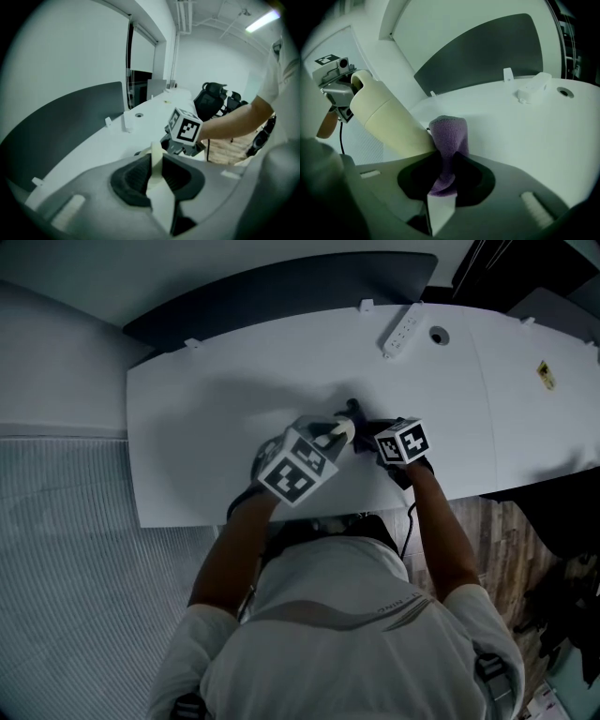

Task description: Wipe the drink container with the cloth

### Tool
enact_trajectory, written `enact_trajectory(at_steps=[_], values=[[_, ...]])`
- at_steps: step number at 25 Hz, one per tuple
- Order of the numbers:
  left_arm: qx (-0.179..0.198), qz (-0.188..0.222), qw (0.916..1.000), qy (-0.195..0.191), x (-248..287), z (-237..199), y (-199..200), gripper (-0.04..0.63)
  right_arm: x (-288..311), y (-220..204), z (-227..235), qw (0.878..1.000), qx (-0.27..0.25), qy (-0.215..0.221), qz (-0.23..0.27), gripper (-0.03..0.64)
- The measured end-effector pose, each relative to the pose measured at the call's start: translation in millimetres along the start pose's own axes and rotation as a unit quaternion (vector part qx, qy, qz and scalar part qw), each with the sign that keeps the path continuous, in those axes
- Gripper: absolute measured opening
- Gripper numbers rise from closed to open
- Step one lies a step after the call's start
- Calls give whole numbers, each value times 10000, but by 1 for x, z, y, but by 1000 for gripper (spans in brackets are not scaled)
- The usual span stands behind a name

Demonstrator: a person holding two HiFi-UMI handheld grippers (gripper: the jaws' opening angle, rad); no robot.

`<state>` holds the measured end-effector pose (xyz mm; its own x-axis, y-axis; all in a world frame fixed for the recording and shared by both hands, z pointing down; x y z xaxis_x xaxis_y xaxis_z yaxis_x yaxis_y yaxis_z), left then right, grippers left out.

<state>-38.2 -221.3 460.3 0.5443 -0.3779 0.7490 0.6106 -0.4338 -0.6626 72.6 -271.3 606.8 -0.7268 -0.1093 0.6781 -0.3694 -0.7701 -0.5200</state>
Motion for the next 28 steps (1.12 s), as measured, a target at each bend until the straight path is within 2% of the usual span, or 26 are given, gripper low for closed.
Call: enact_trajectory(at_steps=[3,6,8,10,13,16,18,19,23,26,28], values=[[-9,19,10000,9,0,1,1,63,-16,21,-4,9986,-440,220,-189,86],[-19,39,10000,31,-2,1,-2,63,-38,61,-21,9868,-1423,647,-421,86],[-31,33,10000,37,-4,1,-2,63,-49,89,-35,9701,-2129,947,-676,86],[-47,31,10000,41,-4,0,-1,63,-57,114,-47,9523,-2569,1349,-945,86],[-80,66,9999,64,-4,0,-1,63,-60,141,-65,9261,-2957,1899,-1369,86],[-92,91,9999,80,-6,0,-2,63,-51,153,-77,9034,-3275,2035,-1876,86],[-111,109,9998,90,-5,0,0,64,-43,155,-77,8955,-3349,2067,-2078,86],[-123,118,9998,97,-4,1,0,64,-38,155,-76,8970,-3282,2119,-2068,86],[-160,147,9997,118,-3,2,-3,64,-18,146,-67,9166,-2465,2735,-1556,86],[-106,137,9998,122,-5,2,-3,64,-9,135,-65,9132,-2118,3177,-1421,84],[-85,132,9998,125,-5,2,-3,64,-7,133,-63,9093,-2039,3317,-1468,84]])
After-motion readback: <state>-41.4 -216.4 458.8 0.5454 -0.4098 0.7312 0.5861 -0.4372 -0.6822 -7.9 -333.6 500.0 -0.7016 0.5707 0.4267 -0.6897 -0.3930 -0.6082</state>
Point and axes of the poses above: the fingertips, and each gripper's own axes: x forward along the fingers, z to its right, y out of its top, the point moved 7 cm from there along -x, backward along the fingers, and after that the axes turned 5 degrees about x, right-handed, at the moved point
